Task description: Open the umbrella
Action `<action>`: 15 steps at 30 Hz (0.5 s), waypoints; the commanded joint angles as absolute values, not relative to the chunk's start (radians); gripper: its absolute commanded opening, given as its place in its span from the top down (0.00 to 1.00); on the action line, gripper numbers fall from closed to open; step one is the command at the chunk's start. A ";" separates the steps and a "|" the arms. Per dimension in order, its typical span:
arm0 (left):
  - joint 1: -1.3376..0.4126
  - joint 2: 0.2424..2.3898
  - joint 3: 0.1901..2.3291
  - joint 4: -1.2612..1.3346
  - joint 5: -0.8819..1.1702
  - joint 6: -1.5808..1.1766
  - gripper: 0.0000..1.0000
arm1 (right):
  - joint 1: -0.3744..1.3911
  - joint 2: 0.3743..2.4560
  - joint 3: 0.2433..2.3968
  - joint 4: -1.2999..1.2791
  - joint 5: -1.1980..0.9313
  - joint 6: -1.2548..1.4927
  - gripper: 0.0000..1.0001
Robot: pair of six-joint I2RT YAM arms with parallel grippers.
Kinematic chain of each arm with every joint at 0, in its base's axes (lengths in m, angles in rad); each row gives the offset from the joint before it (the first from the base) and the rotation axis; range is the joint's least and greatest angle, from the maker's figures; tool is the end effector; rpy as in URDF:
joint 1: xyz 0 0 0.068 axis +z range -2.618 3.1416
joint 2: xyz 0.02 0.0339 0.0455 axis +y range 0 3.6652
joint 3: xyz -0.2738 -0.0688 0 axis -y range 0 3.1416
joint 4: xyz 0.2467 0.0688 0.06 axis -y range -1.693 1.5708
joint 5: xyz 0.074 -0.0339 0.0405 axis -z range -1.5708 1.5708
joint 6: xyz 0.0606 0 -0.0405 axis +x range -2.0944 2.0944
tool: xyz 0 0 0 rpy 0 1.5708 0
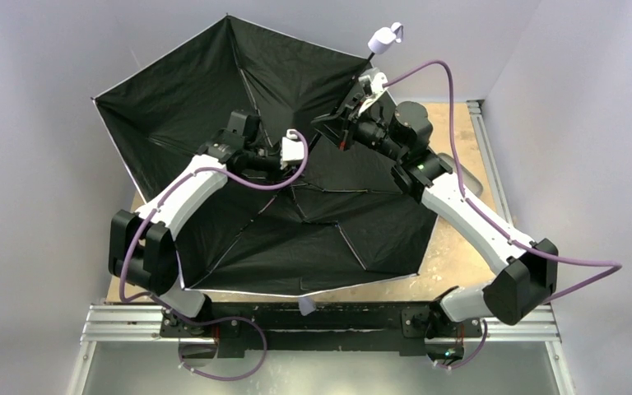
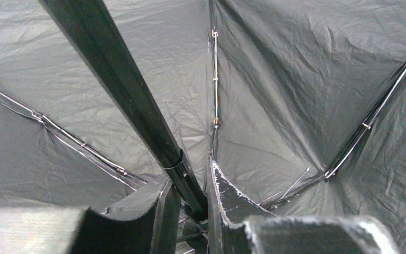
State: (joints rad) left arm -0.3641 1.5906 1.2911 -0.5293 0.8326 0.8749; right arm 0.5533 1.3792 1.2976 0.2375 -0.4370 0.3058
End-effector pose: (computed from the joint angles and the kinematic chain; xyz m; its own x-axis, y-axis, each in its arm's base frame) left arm 0.3171 -0.1688 0.2872 0.1008 0.5143 -0.8517 0.9817 0.0876 0.1691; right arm 0.2809 0.2036 0.4420 -0.1245 0.2437 -0.9618 -0.8330 0.5010 0.2347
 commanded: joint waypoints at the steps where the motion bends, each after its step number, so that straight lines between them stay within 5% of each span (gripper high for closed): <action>1: -0.304 1.737 1.168 -0.845 0.393 0.992 0.79 | 0.536 1.211 1.479 0.748 -0.440 0.467 1.00; 15: -0.301 1.754 1.185 -0.894 0.356 1.016 0.74 | 0.513 1.206 1.521 0.762 -0.406 0.466 1.00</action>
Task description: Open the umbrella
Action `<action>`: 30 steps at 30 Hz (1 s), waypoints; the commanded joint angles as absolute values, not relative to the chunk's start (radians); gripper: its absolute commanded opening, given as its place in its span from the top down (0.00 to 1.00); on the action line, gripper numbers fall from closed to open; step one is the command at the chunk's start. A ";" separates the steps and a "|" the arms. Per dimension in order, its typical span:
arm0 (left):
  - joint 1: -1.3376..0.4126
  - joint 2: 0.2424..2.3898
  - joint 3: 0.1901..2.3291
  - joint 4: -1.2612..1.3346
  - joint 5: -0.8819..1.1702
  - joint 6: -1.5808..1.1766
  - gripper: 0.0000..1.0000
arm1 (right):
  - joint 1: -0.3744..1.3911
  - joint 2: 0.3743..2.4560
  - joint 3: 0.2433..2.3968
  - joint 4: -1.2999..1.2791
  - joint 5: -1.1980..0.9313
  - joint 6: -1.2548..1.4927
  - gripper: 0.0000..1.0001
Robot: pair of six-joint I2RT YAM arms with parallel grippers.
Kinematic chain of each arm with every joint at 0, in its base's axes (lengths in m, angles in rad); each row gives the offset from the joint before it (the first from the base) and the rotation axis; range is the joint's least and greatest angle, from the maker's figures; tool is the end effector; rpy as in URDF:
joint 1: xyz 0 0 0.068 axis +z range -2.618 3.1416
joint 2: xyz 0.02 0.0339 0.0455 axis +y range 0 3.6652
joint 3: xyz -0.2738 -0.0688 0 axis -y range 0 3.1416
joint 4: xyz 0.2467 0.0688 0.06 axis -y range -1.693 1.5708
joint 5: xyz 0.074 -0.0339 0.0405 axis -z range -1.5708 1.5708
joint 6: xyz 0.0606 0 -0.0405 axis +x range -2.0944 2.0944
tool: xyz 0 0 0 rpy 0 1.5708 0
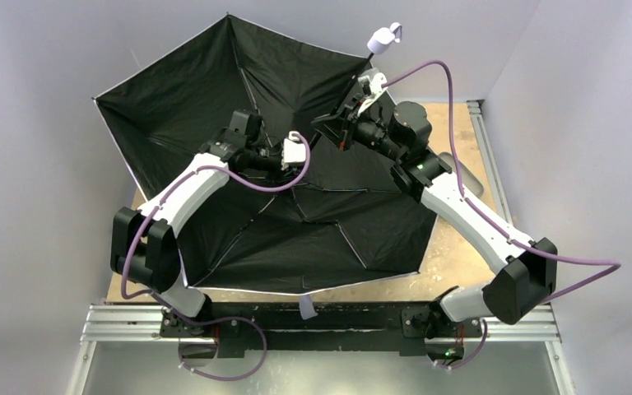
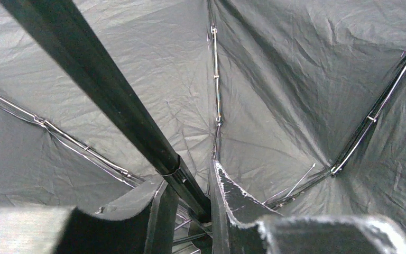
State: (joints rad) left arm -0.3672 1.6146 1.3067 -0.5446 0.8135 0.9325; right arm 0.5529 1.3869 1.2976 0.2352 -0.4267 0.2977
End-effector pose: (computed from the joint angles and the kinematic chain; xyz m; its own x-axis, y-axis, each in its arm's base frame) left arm 0.3215 -0.1708 0.2824 0.1378 0.5381 -0.8315 0.9773 0.0626 0.2025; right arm 0.2837 0.2045 0.4392 -0.1242 0.2371 -0.9635 -0.8265 0.5127 0.2327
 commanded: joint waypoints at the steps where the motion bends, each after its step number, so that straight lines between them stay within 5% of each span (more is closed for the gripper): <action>1: -0.299 1.751 1.182 -0.897 0.353 1.017 0.76 | 0.509 1.204 1.525 0.762 -0.405 0.472 1.00; 8: -0.315 1.672 1.215 -0.941 0.516 0.985 0.98 | 0.513 1.178 1.413 0.748 -0.479 0.483 1.00; 11: -0.368 1.610 1.242 -0.903 0.568 0.924 1.00 | 0.516 1.164 1.316 0.746 -0.538 0.493 1.00; 20: -0.435 1.499 1.227 -0.640 0.661 0.726 1.00 | 0.525 1.115 1.106 0.701 -0.560 0.360 0.28; 26: -0.436 1.492 1.240 -0.580 0.667 0.672 1.00 | 0.525 1.062 1.024 0.577 -0.543 0.272 0.18; 28: -0.437 1.489 1.246 -0.562 0.661 0.656 1.00 | 0.524 1.049 0.999 0.520 -0.547 0.226 0.04; 30: -0.437 1.482 1.259 -0.539 0.683 0.617 1.00 | 0.525 1.040 0.960 0.491 -0.550 0.192 0.01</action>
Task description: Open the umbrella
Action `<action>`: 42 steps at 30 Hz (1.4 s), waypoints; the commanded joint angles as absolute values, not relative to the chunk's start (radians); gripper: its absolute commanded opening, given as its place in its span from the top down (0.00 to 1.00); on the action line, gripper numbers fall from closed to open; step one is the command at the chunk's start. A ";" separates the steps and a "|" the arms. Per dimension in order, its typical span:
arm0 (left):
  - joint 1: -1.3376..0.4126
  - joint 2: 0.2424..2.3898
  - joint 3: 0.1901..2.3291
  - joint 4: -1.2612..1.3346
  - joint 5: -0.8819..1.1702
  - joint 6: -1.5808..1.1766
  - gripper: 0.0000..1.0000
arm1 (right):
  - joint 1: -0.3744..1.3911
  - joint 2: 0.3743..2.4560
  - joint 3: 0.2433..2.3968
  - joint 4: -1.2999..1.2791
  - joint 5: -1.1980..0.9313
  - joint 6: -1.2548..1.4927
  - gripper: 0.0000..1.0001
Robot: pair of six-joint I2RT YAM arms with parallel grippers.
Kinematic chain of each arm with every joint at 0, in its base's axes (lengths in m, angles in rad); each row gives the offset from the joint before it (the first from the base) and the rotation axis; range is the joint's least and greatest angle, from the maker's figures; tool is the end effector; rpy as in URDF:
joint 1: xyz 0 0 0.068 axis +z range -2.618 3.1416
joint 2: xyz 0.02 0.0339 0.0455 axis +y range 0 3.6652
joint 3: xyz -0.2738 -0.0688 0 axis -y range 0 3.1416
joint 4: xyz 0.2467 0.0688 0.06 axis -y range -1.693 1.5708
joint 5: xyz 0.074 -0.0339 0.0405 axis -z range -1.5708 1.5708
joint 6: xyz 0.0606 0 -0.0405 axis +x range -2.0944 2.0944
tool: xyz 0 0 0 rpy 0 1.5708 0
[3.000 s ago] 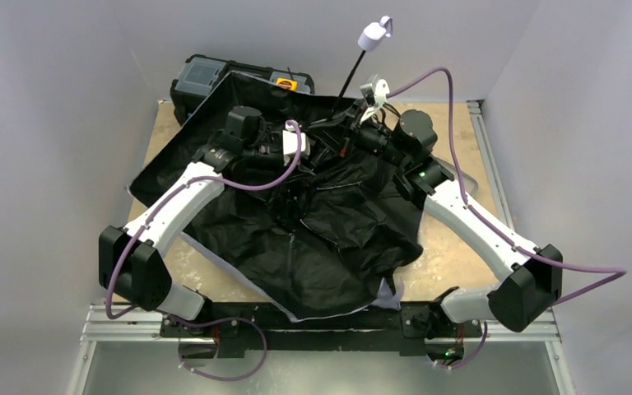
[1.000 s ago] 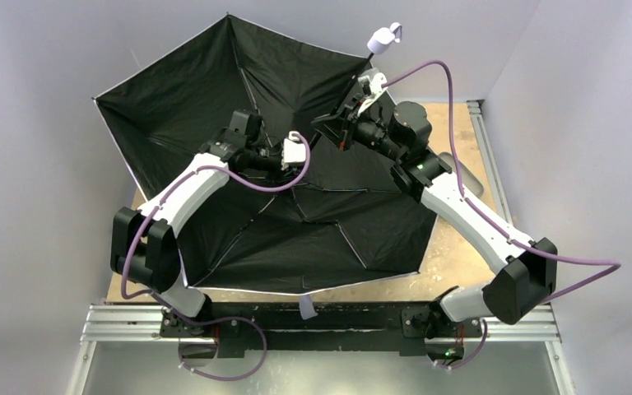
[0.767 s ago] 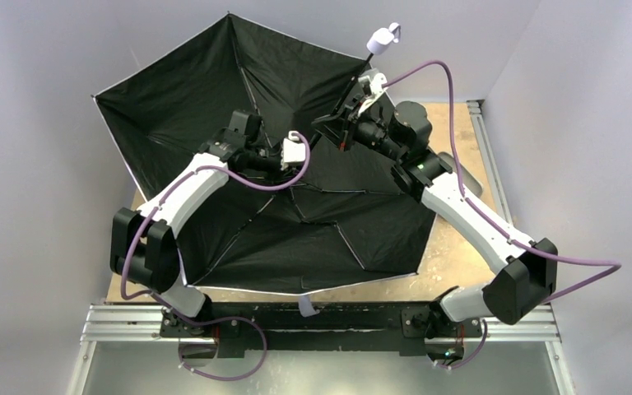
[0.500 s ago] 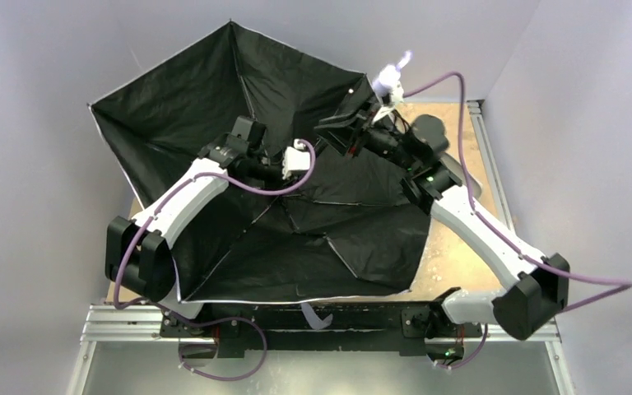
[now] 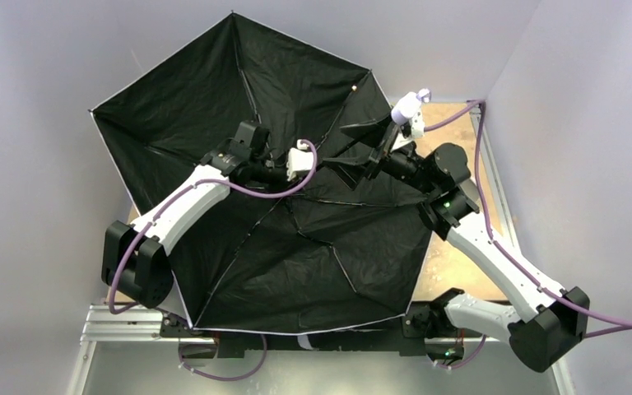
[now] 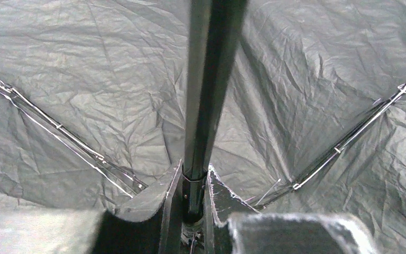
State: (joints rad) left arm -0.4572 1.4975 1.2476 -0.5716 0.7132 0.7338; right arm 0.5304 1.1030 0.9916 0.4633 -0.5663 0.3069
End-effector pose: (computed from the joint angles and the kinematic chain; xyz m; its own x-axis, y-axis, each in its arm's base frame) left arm 0.2835 -0.1837 0.2960 0.0035 0.5627 -0.8266 0.9848 0.1414 0.1004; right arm 0.2129 0.1625 0.4332 0.0232 0.3092 -0.9507 -0.9109 0.3984 0.1073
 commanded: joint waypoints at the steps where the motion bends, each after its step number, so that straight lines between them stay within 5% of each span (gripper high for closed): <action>1: -0.438 1.479 1.269 -0.542 0.704 0.603 1.00 | 0.524 1.035 0.940 0.490 -0.544 0.180 0.01; 19: -0.424 1.352 1.540 -0.665 0.695 0.536 1.00 | 0.523 0.873 0.860 0.362 -0.419 0.072 0.01; 29: -0.272 1.400 1.853 -0.815 0.575 0.811 1.00 | 0.382 0.852 0.967 0.119 -0.229 0.206 0.01; 42: -0.232 1.243 1.514 -0.363 0.528 1.526 1.00 | 0.199 1.106 1.337 -0.049 -0.488 0.355 0.01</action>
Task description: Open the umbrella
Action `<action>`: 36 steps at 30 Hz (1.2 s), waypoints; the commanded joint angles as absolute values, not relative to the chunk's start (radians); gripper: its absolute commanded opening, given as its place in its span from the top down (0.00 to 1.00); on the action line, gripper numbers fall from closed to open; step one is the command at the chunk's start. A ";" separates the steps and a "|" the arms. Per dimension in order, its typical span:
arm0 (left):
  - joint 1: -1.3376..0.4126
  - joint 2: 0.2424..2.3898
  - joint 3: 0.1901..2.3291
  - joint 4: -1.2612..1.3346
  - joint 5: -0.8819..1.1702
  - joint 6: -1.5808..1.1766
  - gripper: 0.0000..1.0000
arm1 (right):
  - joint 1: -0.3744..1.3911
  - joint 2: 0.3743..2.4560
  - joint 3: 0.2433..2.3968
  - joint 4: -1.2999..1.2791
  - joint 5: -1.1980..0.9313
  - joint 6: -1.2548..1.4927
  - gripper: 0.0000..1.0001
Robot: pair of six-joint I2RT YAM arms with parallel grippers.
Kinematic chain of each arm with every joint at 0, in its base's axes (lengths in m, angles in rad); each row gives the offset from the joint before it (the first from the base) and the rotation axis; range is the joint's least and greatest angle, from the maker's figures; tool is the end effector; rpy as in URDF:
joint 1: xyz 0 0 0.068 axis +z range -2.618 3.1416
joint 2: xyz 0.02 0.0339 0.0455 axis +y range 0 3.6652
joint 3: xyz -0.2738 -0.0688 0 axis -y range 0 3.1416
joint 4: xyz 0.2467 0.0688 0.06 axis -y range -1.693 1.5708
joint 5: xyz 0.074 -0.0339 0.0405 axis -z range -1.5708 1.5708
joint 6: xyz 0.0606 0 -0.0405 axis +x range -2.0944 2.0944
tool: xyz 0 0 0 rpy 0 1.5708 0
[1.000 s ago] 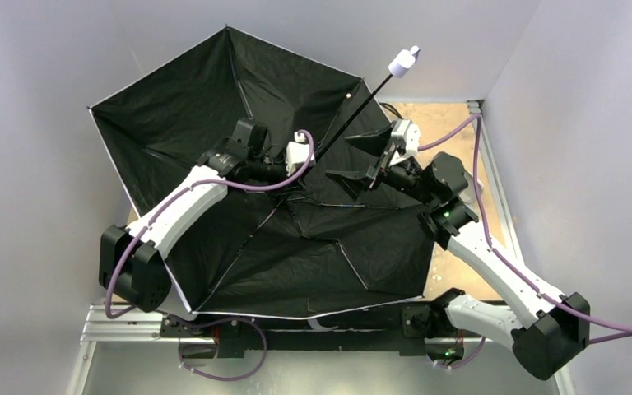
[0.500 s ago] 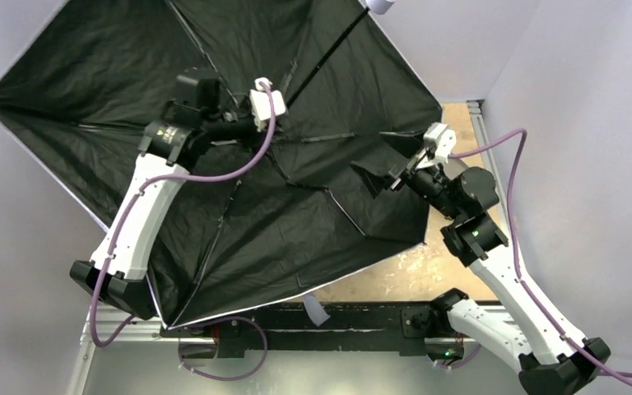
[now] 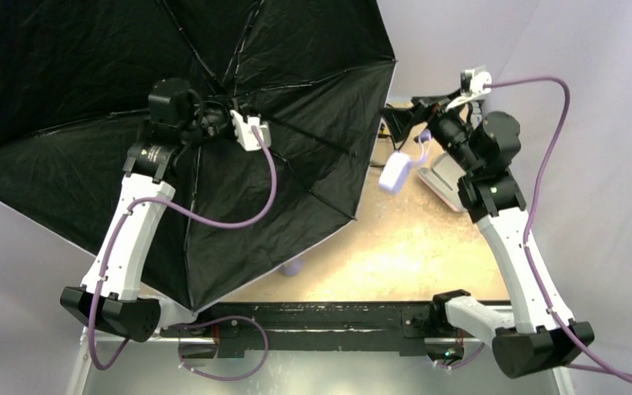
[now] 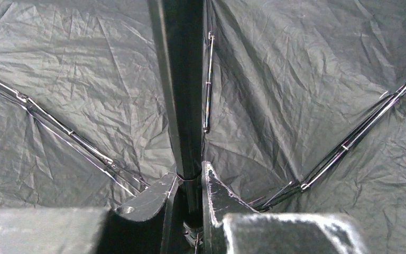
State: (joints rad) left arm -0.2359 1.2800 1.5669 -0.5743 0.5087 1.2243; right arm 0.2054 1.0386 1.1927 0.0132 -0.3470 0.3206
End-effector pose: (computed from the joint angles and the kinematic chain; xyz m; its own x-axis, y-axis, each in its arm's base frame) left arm 0.2681 -0.0948 0.4672 0.5255 0.7185 -0.4555 0.4828 0.1890 0.8551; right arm 0.2354 0.0701 0.4684 -0.0092 0.3008 -0.9536 -0.5450 0.7981 0.2570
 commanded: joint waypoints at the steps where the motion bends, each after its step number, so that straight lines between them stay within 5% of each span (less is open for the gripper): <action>1: -0.232 1.246 1.511 -0.357 0.530 1.566 1.00 | 0.199 1.122 1.368 -0.048 -0.522 0.352 0.01; 10: -0.232 1.307 1.586 -0.379 0.538 1.864 1.00 | 0.265 1.294 1.607 -0.203 -0.950 0.420 0.07; 27: -0.239 1.377 1.589 -0.281 0.443 2.027 1.00 | 0.525 1.595 1.843 -0.886 -0.966 -0.045 0.09; 36: -0.238 1.405 1.704 -0.318 0.388 2.091 1.00 | 0.564 1.623 1.869 -1.025 -0.964 -0.149 0.21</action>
